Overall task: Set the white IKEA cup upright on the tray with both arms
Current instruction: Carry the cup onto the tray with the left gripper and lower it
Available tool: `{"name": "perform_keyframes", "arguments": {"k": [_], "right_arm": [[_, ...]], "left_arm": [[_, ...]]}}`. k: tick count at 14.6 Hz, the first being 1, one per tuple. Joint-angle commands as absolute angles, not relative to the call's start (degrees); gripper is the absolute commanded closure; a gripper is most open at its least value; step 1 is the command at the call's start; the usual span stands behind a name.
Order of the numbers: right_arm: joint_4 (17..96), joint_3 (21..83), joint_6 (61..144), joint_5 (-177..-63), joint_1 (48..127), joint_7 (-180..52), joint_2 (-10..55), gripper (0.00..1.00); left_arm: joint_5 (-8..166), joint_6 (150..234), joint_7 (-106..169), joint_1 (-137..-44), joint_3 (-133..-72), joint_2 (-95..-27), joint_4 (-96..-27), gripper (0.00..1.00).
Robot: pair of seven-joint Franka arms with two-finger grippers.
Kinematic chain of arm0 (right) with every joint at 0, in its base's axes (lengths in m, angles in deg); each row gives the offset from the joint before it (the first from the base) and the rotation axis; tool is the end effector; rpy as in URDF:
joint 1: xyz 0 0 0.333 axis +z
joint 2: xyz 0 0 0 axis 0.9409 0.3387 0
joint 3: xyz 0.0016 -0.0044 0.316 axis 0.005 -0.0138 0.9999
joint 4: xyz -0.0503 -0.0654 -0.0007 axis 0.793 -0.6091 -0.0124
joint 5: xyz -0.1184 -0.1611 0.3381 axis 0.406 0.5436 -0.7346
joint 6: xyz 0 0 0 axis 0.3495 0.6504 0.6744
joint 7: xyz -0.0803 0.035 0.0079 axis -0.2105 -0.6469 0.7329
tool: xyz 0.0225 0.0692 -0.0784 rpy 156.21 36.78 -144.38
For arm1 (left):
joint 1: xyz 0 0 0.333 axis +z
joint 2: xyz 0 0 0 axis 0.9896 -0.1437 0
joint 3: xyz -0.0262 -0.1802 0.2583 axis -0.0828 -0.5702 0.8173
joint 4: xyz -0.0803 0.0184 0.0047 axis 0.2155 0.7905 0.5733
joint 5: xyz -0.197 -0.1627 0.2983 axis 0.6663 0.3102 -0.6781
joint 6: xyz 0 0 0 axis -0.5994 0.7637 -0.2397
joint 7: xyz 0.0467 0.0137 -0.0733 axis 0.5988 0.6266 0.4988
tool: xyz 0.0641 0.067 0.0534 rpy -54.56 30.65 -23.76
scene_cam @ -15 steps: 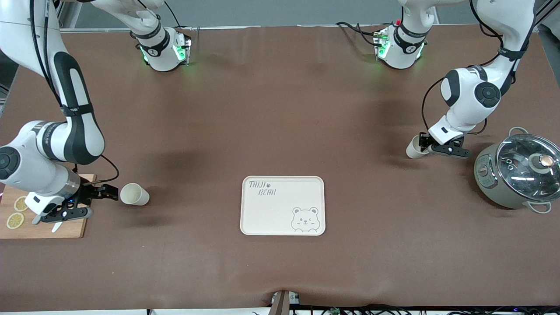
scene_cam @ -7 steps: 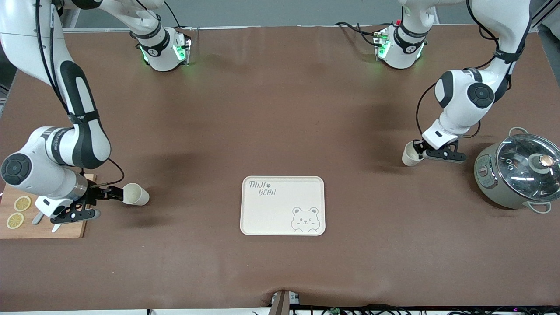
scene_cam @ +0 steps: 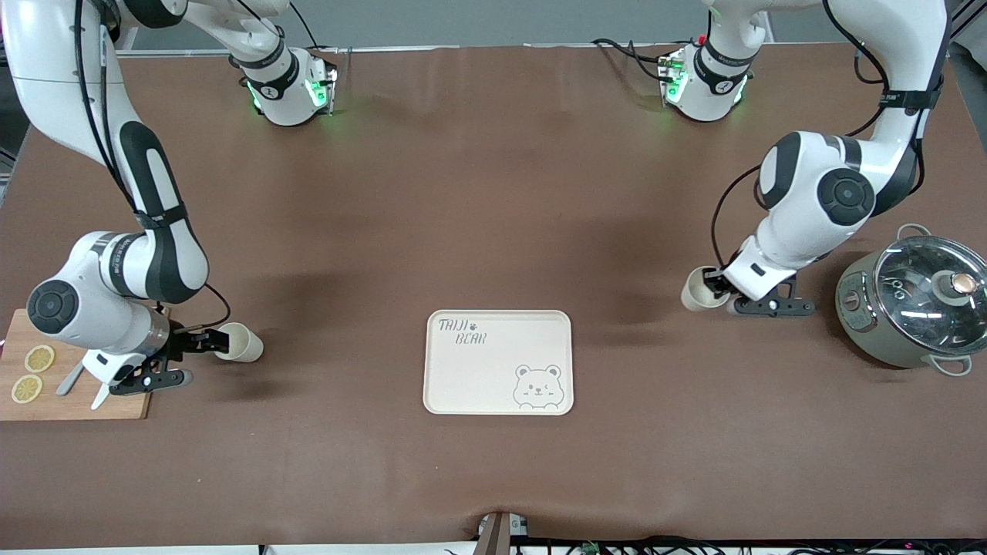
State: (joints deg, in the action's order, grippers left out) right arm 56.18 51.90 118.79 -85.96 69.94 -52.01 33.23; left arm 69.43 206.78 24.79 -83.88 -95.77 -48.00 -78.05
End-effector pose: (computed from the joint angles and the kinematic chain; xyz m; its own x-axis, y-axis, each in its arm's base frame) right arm 0.6679 -0.0592 0.2428 0.9841 0.1770 -0.0173 0.1772 -0.9842 0.0061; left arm 0.5776 -0.1361 0.3447 0.9991 -0.0119 0.0402 -0.0136 -0.9990 0.0426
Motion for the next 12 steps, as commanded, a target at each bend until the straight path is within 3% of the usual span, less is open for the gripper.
{"name": "perform_keyframes", "arguments": {"k": [1, 12], "right_arm": [[57.0, 52.1, 119.2, -86.5, 69.9, -50.2, 33.3, 0.0], [57.4, 52.1, 120.9, -86.6, 69.9, -50.1, 35.3, 0.0]], "left_arm": [[70.2, 204.6, 17.1, -88.1, -95.8, -51.9, -71.5, 1.0], [69.5, 205.3, -4.1, -103.6, -95.3, -69.4, -53.4, 1.0]]}}
